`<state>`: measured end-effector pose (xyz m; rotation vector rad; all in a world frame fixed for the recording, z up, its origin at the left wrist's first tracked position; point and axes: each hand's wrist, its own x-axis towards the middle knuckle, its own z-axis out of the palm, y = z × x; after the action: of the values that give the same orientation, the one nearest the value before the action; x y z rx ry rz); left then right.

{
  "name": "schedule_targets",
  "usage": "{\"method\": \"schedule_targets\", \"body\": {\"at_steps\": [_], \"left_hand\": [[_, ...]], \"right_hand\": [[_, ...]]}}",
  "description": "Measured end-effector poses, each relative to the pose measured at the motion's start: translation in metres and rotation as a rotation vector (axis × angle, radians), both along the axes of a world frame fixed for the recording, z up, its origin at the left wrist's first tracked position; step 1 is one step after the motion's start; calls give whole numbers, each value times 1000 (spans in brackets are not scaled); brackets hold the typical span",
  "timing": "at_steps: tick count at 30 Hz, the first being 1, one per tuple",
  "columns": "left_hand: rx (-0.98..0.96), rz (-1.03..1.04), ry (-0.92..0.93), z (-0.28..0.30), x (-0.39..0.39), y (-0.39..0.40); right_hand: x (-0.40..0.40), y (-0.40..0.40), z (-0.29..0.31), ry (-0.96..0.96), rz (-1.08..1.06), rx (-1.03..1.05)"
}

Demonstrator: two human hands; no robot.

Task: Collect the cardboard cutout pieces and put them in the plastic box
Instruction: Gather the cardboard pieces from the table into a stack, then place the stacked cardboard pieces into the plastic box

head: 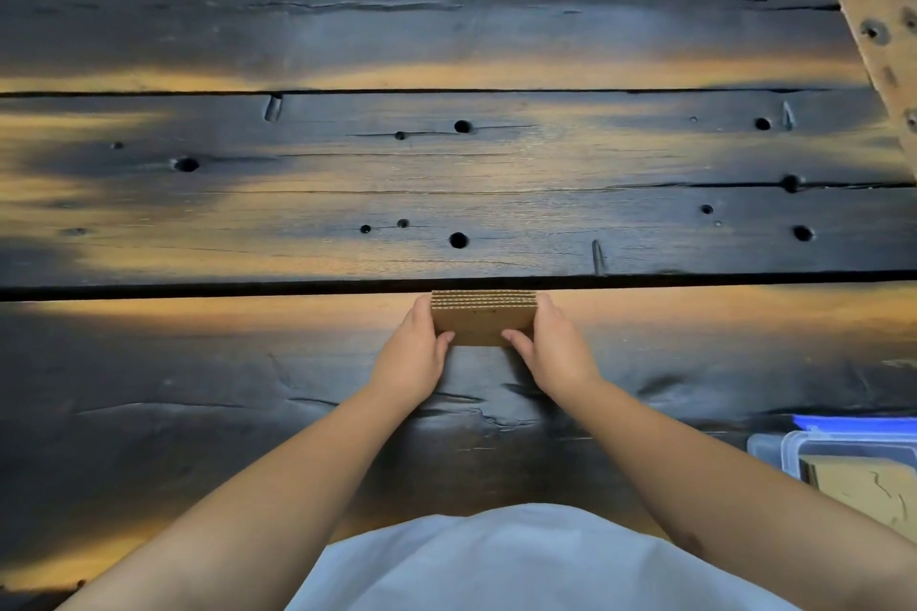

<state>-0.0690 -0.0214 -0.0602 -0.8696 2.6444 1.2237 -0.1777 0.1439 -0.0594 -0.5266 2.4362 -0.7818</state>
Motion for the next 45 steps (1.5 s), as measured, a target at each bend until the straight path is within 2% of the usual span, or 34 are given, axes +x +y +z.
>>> {"method": "schedule_targets", "body": {"at_steps": [3, 10, 16, 19, 24, 30, 36, 40, 45], "left_hand": [[52, -42, -62, 8, 1, -6], [304, 12, -145, 30, 12, -3], [392, 34, -159, 55, 32, 16], [469, 81, -128, 67, 48, 33], [481, 131, -86, 80, 68, 60], [456, 76, -120, 92, 77, 80], [381, -73, -168, 89, 73, 92], [320, -214, -208, 89, 62, 111], [285, -338, -202, 91, 46, 145]], "right_hand": [[-7, 6, 3, -79, 5, -45], [-3, 22, 15, -321, -121, -233], [20, 43, 36, -449, -183, -309], [34, 56, 47, -449, -177, -309], [58, 78, 59, -382, -222, -287], [79, 105, 78, -305, -269, -232], [100, 130, 89, -313, -377, -211], [118, 154, 95, -238, -533, -217], [125, 193, 103, -171, -629, -161]]}}
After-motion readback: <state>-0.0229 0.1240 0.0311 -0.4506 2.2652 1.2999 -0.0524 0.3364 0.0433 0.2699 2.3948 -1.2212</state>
